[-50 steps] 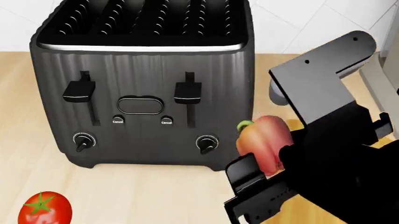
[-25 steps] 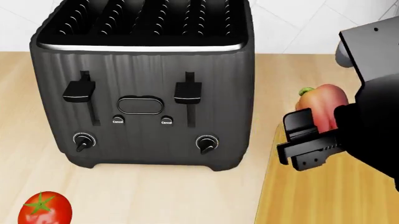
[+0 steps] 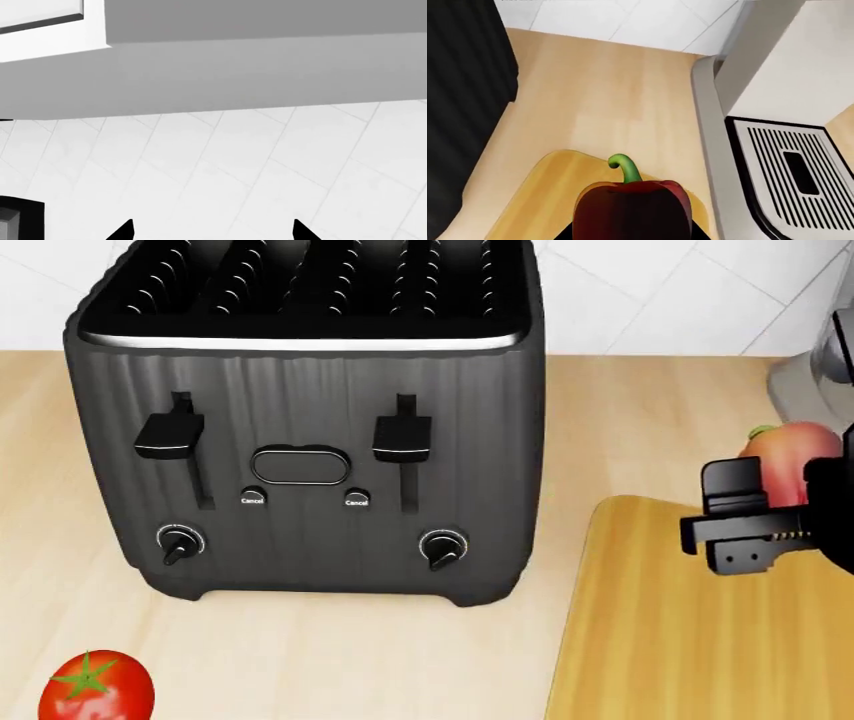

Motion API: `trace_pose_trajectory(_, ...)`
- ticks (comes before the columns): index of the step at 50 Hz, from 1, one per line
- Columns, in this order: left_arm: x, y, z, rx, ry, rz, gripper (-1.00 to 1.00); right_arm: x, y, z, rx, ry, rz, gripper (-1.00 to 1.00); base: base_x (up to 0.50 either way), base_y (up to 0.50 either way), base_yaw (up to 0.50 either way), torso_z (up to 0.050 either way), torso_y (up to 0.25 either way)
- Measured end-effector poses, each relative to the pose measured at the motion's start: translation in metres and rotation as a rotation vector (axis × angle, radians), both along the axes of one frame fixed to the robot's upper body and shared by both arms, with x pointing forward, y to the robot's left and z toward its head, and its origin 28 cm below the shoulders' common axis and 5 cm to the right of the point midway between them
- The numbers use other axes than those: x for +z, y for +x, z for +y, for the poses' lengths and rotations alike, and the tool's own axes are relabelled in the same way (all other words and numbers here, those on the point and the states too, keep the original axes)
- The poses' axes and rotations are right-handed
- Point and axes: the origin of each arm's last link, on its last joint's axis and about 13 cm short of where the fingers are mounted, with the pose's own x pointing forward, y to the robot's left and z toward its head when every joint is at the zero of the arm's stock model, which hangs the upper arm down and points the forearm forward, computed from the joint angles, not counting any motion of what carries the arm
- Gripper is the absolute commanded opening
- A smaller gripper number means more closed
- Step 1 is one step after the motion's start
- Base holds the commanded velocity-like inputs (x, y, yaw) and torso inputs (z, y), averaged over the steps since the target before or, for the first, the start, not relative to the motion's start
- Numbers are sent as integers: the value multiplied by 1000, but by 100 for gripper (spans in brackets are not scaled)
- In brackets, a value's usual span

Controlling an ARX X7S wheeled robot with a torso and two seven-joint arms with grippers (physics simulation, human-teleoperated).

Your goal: Place the avocado, onion, tomato and bell pepper on the cutting board.

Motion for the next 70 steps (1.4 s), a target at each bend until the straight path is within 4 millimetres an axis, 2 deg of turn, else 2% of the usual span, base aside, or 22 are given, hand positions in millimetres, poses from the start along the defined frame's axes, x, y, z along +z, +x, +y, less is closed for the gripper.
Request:
trace_pose_trajectory(14,-1,0,0,2,1,1,100,-13,12,-8,-68,10,-1,-100,0,0,0,0,0)
trace_pose_trajectory(34,-2,1,2,6,-4,4,100,-31,32,-5,-82,32,17,-100,0,0,0,0,0)
trace_pose_trajectory(55,-5,1,3,10,-8,9,100,-46,35,-5,-92,42,40,-100,0,0,0,0,0)
trace_pose_trajectory(56,-5,1,3,10,-8,9,100,-45,35,-5,-93,42,39,100,0,0,0,0,0)
trace_pose_trajectory(70,-5,0,4,10,-14,7,100,-28,27,-6,-91,-4,-6,100,0,0,0,0,1)
